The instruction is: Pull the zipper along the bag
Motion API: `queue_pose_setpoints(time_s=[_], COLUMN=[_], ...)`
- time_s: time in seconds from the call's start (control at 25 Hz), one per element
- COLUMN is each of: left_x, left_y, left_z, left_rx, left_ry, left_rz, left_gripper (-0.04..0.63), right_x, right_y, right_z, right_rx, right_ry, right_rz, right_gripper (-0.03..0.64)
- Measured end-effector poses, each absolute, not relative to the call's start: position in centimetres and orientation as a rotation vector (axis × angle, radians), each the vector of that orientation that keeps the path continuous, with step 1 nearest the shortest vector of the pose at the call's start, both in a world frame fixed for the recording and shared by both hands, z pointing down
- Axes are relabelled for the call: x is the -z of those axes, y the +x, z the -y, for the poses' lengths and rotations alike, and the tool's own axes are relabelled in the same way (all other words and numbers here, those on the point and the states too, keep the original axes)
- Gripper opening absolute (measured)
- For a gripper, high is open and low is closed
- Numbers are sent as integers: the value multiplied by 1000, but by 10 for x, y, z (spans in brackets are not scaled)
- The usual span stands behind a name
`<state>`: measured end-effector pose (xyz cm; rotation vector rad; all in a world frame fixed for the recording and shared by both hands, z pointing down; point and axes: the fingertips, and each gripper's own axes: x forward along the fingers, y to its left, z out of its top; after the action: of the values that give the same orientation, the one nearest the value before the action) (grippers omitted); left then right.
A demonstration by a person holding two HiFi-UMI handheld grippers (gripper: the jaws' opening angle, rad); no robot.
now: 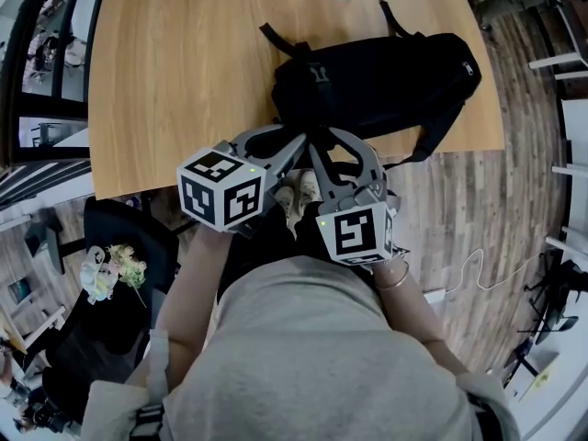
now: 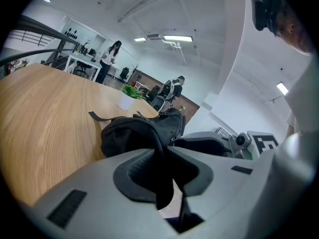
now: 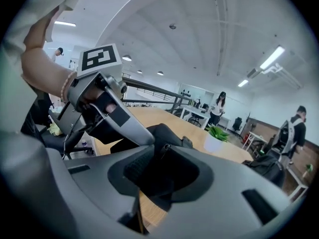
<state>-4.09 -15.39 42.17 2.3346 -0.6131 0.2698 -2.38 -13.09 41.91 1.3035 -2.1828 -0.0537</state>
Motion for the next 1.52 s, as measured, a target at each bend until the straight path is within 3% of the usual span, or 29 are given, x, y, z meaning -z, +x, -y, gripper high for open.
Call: queue_pose_setpoints(time_s=[0.52, 0.64, 1.52], left_x=[-427, -426, -423], left_y=[-41, -40, -47], left_z=[151, 151, 154], left_rx=[-278, -277, -288], left_ry=[2303, 2305, 2342], left_rz=[600, 574, 567], left_gripper=[64, 61, 61], right_x=[-439, -444, -439], right_y=[-24, -23, -6], right_z=[141, 142, 137], right_rx=[-6, -62, -401], right_ry=[1276, 1315, 1498], right_rz=[2167, 2175, 2255], right_gripper=[94, 51, 8])
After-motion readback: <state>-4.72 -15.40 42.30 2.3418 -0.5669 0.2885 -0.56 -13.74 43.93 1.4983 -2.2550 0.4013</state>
